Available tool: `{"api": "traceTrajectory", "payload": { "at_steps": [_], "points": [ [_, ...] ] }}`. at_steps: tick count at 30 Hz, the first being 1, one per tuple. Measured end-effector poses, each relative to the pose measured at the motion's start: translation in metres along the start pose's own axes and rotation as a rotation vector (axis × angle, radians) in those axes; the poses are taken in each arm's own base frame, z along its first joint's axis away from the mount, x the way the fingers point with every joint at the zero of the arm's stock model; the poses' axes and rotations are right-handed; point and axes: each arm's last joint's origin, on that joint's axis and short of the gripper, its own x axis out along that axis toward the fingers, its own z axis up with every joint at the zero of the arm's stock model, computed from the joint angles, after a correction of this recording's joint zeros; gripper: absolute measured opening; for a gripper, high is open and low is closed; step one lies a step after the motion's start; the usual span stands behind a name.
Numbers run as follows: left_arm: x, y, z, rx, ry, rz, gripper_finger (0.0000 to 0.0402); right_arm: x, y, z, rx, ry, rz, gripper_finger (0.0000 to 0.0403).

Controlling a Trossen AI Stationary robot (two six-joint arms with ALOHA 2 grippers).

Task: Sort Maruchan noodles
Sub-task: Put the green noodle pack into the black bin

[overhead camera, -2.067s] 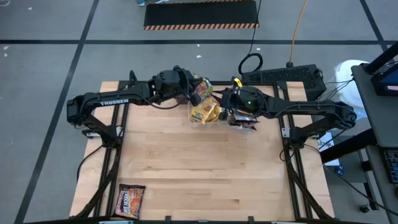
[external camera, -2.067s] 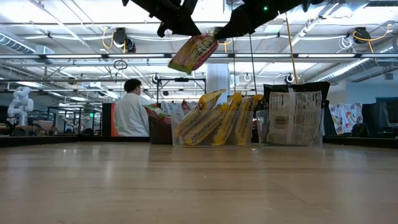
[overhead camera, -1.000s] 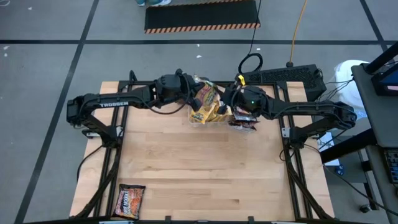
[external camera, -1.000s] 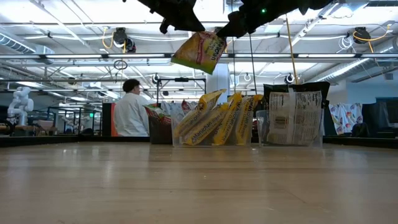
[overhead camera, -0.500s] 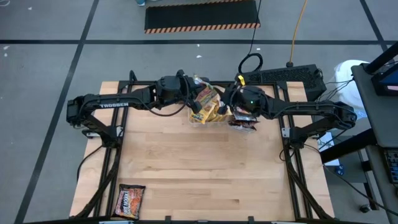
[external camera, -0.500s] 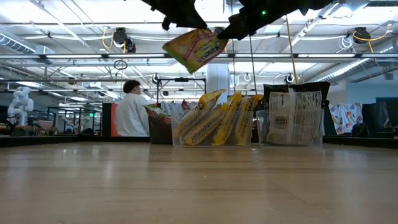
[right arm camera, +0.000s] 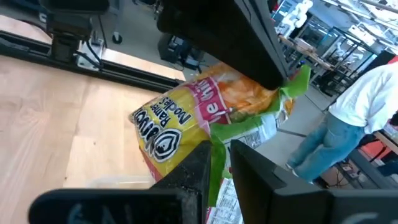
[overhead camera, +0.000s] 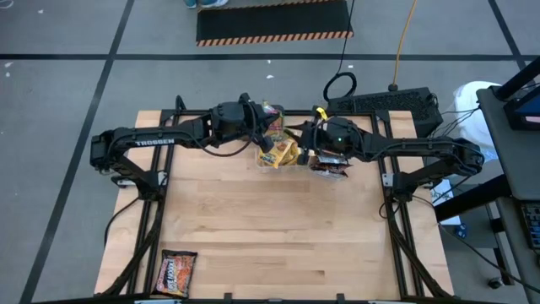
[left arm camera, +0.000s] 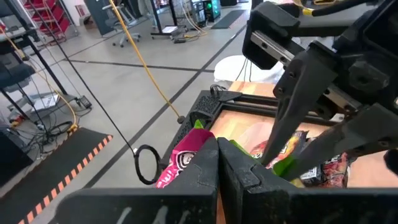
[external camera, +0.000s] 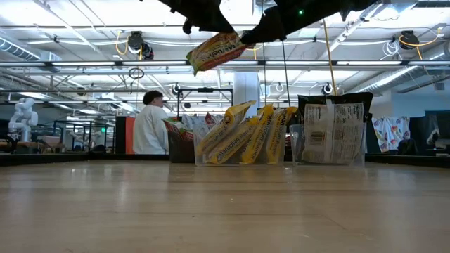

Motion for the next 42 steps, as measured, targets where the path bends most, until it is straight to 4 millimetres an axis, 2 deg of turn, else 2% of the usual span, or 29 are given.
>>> {"api": "traceTrajectory", "payload": {
  "at_steps": [20,28,37,42],
  "points": [
    [0.0,0.001,0.002,0.029,-0.019,0.031,0.0001,0.003,-0.011,-0.01,0.08,0.041,0.029,0.0057],
    [0.0,0.001,0.003,0.027,-0.03,0.032,0.0001,0.003,-0.011,-0.011,0.018,0.053,0.034,0.0005],
    [0.0,0.001,0.001,0.033,-0.008,0.03,0.0002,0.003,-0.01,-0.011,-0.046,0.055,0.038,0.0],
    [0.0,0.001,0.001,0.033,-0.008,0.03,0.0016,0.003,-0.011,-0.011,-0.055,0.054,0.037,0.0]
  ]
}}
